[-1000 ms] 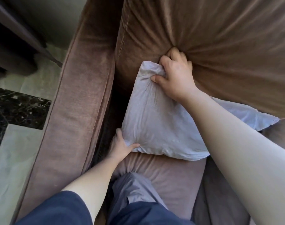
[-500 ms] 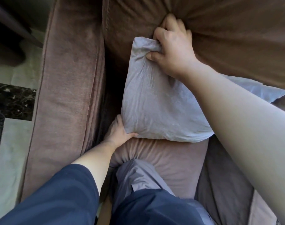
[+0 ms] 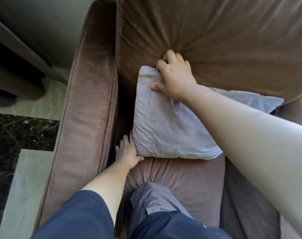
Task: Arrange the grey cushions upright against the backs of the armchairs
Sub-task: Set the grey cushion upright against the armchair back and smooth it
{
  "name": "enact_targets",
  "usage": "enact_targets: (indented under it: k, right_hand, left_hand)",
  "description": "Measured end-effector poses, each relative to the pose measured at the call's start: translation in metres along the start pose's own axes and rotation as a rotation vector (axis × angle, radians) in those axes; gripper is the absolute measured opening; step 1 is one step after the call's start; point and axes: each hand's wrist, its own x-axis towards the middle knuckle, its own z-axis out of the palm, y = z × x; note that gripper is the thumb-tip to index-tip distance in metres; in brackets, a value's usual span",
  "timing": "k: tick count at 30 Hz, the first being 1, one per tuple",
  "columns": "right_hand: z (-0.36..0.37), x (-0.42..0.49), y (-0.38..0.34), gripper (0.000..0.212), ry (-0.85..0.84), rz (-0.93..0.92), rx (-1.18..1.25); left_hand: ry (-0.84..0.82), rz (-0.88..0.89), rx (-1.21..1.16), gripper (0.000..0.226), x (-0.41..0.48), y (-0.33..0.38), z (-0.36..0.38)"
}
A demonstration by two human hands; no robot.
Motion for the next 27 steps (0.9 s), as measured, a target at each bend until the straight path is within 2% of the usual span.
enact_targets:
  k: [5, 10, 14, 18, 23, 27]
  right_hand:
    - [-0.015, -0.021, -0.002, 0.06, -0.062, -0.037, 0.061]
    - [-0.023, -0.06, 0.016, 0.064, -0.09, 0.026, 0.066]
    - [-0.036, -0.093, 0.057, 0.068, -0.086, 0.147, 0.071]
    - [-0.052, -0.124, 0.101, 0.073, -0.06, 0.267, 0.104]
    - [-0.062, -0.157, 0.15, 0.076, -0.04, 0.385, 0.163]
    - [-0.055, -0.178, 0.181, 0.08, 0.027, 0.465, 0.212]
  left_hand:
    - [-0.027, -0.042, -0.182, 0.132, -0.018, 0.025, -0.038]
    - [0.188, 0.092, -0.353, 0.123, -0.039, 0.052, -0.086]
    - [0.348, 0.237, -0.258, 0.108, -0.048, 0.088, -0.129]
    - [0.46, 0.438, 0.008, 0.095, -0.05, 0.139, -0.162]
    - [0.314, 0.715, 0.273, 0.089, -0.03, 0.227, -0.175]
    - [0.141, 0.836, 0.363, 0.089, -0.006, 0.303, -0.167]
